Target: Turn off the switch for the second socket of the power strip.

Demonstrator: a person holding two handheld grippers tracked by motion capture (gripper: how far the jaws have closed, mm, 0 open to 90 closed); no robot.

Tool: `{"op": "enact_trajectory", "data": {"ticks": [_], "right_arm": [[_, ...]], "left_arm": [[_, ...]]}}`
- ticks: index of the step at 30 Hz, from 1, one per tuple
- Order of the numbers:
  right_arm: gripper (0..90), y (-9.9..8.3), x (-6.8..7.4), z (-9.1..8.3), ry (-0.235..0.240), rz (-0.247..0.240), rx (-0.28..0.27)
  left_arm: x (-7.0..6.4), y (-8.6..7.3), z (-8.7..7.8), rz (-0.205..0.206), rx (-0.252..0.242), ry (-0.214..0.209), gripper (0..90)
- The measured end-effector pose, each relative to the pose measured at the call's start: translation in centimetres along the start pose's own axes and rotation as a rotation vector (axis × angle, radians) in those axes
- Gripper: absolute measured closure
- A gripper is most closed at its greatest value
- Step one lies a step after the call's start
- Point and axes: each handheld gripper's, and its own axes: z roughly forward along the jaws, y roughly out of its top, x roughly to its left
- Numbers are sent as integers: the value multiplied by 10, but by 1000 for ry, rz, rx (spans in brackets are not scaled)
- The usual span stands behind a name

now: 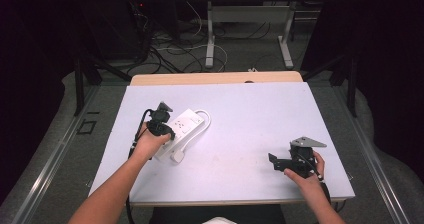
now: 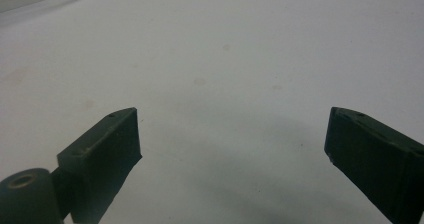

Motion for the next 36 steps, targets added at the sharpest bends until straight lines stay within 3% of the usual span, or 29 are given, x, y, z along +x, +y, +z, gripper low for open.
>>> {"op": "enact_trajectory", "data": {"ticks": [14, 27, 35, 36], "right_arm": [[70, 0, 0, -1, 0, 8, 0], [70, -1, -1, 0, 1, 11, -1], [70, 0, -1, 1, -1, 15, 2], [70, 0, -1, 1, -1, 15, 2]], "left_arm": [[-1, 0, 0, 1, -7, 6, 894], [4, -1, -11, -15, -62, -4, 869], [1, -1, -16, -12, -89, -11, 816], [1, -1, -17, 4, -88, -12, 816]]}}
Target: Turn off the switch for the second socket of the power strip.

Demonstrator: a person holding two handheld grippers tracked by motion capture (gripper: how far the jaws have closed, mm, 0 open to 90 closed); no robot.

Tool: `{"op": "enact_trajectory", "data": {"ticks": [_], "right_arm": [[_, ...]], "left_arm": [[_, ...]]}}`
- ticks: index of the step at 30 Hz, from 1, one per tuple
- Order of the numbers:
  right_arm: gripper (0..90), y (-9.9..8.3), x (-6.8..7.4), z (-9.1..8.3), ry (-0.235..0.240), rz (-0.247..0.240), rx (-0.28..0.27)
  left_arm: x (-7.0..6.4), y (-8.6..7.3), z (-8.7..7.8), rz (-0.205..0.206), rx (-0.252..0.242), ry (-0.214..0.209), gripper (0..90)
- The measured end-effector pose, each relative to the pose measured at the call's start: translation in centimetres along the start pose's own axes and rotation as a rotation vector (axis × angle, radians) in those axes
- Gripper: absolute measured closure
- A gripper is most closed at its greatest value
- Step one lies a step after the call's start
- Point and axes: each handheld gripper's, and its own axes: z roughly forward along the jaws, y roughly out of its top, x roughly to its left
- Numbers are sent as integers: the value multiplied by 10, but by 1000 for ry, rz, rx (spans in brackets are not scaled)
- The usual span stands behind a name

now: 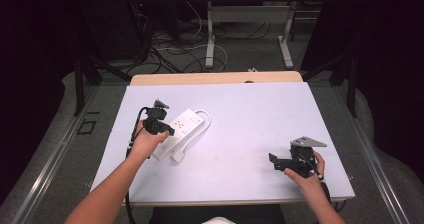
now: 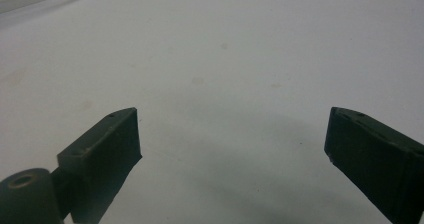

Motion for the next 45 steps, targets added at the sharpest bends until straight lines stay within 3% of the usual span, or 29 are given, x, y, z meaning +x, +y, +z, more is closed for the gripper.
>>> {"op": "enact_trajectory", "data": {"ticks": [10, 18, 26, 31, 45], "right_arm": [[70, 0, 0, 0, 2, 1, 0], [70, 0, -1, 0, 3, -2, -2], [70, 0, -1, -1, 3, -4, -2], [70, 0, -1, -1, 1, -6, -1], [71, 0, 0, -1, 1, -8, -2]], "left_arm": [[-7, 2, -9, 22, -42, -17, 705], [-11, 1, -14, 58, -109, -10, 603], [-13, 1, -18, 77, -136, -17, 521], [-16, 0, -21, 98, -144, -18, 499], [-25, -5, -31, 153, -233, -13, 384]]}}
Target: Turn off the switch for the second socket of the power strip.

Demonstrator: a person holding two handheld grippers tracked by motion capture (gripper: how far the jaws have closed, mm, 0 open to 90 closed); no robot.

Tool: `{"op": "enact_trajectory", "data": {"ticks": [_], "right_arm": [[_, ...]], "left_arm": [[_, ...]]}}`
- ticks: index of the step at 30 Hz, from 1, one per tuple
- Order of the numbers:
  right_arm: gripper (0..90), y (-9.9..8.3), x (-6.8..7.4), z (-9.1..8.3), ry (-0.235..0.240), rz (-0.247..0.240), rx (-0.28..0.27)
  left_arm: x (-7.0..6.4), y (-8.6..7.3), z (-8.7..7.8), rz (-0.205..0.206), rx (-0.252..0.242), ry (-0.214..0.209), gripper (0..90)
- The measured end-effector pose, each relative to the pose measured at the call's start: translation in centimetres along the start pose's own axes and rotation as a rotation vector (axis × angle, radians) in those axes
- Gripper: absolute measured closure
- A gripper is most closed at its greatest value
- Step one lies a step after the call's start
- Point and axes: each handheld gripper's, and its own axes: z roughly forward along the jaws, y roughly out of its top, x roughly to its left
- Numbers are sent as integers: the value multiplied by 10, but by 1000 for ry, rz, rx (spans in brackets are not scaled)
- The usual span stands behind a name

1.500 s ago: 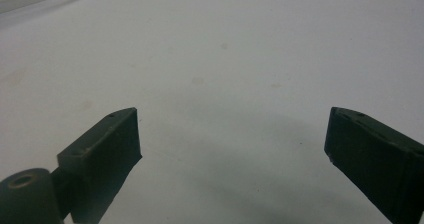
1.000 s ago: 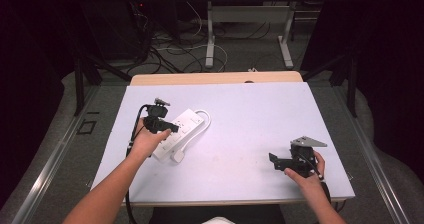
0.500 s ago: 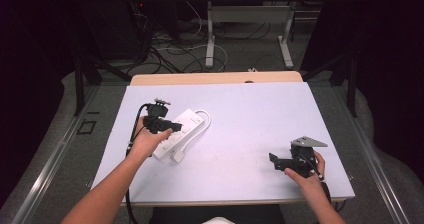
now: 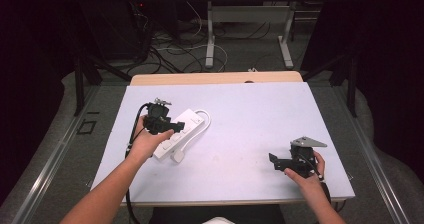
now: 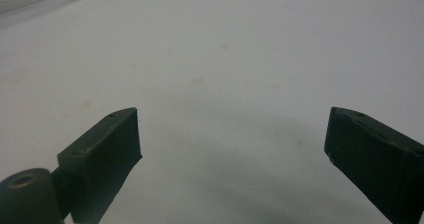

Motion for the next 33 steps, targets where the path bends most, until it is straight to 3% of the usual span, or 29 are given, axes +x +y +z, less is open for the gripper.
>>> {"op": "enact_trajectory", "data": {"ticks": [3, 4, 11, 17, 24, 28, 33], "right_arm": [[71, 0, 0, 0, 2, 1, -1], [71, 0, 0, 0, 2, 1, 0], [71, 0, 0, 0, 2, 2, 0], [70, 0, 0, 0, 2, -1, -1], [70, 0, 1, 0, -1, 2, -1], [70, 0, 1, 0, 2, 5, -1], [70, 0, 1, 0, 1, 4, -1]], "left_arm": [[0, -1, -3, 33, -38, -13, 371], [0, -1, -6, 39, -24, -25, 368], [-2, -3, -16, 59, -69, -18, 340], [-3, -8, -24, 53, -98, -31, 334], [-2, -12, -30, 45, -122, -47, 267], [-2, -15, -33, 32, -141, -73, 193], [-2, -20, -37, 26, -161, -76, 115]]}}
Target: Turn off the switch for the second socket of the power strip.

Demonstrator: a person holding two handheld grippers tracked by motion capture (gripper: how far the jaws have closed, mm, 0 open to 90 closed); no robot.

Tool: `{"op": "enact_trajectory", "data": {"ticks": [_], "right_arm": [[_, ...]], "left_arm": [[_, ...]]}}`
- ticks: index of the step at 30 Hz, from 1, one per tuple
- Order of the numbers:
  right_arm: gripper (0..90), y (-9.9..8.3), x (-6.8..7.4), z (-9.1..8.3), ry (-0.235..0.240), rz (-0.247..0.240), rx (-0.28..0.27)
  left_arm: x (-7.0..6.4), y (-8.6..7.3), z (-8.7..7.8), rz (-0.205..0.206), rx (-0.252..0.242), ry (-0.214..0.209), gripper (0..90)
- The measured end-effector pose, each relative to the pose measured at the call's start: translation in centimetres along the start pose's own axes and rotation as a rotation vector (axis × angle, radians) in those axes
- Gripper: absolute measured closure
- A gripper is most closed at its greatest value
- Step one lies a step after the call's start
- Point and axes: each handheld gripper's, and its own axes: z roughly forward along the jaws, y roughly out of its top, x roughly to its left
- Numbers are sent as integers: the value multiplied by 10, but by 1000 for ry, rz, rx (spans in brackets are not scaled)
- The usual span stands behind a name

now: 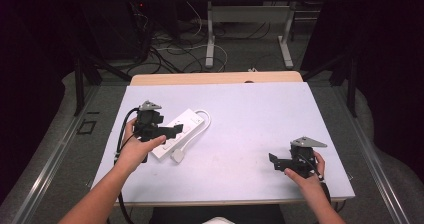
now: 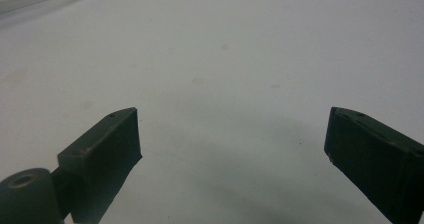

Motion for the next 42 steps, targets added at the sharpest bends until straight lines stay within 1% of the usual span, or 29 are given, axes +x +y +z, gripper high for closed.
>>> {"op": "enact_trajectory", "data": {"ticks": [1, 3, 4, 6, 9, 11, 13, 17, 18, 19, 21, 22, 24, 26, 27, 28, 32, 33, 37, 42], "right_arm": [[70, 0, 0, 0, 0, 3, 0], [71, 0, 0, 0, 0, 3, 1], [71, 0, 0, 0, 0, 0, 0], [71, 0, 0, 0, -1, 2, 0], [71, 0, 0, 0, -1, -3, 0], [71, 0, 0, 0, -2, -1, 0], [70, 0, 0, 0, -2, 0, -1], [71, 0, 0, 1, -5, -1, 1], [71, 0, 0, 1, -3, 0, 1], [71, 0, 0, 1, -3, 0, 1], [71, 0, 0, 1, -4, 1, 1], [71, 0, 0, 1, -4, 2, 1], [71, 0, 0, 1, -2, 4, 2], [70, 0, 0, 1, -8, 8, 0], [70, 0, 0, 1, -8, 9, 1], [70, 0, 0, 1, -2, 7, 3], [70, 0, 0, 1, -4, 8, 3], [71, 0, 0, 1, -4, 8, 2], [71, 0, 0, 1, -3, 10, 3], [71, 0, 0, 1, -5, 13, 5]], "left_arm": [[0, -1, -1, -4, -3, -3, 83], [0, -3, -4, -7, -16, -7, 64], [1, -5, -5, -15, -22, -8, 47], [1, -7, -8, -18, -30, -9, 3], [2, -10, -13, -24, -43, -10, 2], [4, -12, -18, -19, -47, -11, 3], [5, -14, -23, -35, -58, -13, 2], [10, -19, -32, -46, -73, -9, 2], [11, -20, -34, -58, -81, -13, 2], [12, -22, -36, -60, -85, -11, 3], [15, -24, -41, -60, -86, -6, 3], [16, -26, -43, -68, -92, -2, 2], [19, -28, -48, -63, -95, 9, 3], [21, -31, -52, -83, -104, 15, 3], [23, -32, -55, -75, -101, 23, 3], [25, -34, -57, -78, -105, 25, 3], [28, -39, -65, -88, -130, 50, 3], [29, -41, -67, -94, -133, 46, 3], [33, -47, -72, -106, -152, 61, 4], [37, -56, -75, -126, -166, 66, 6]]}}
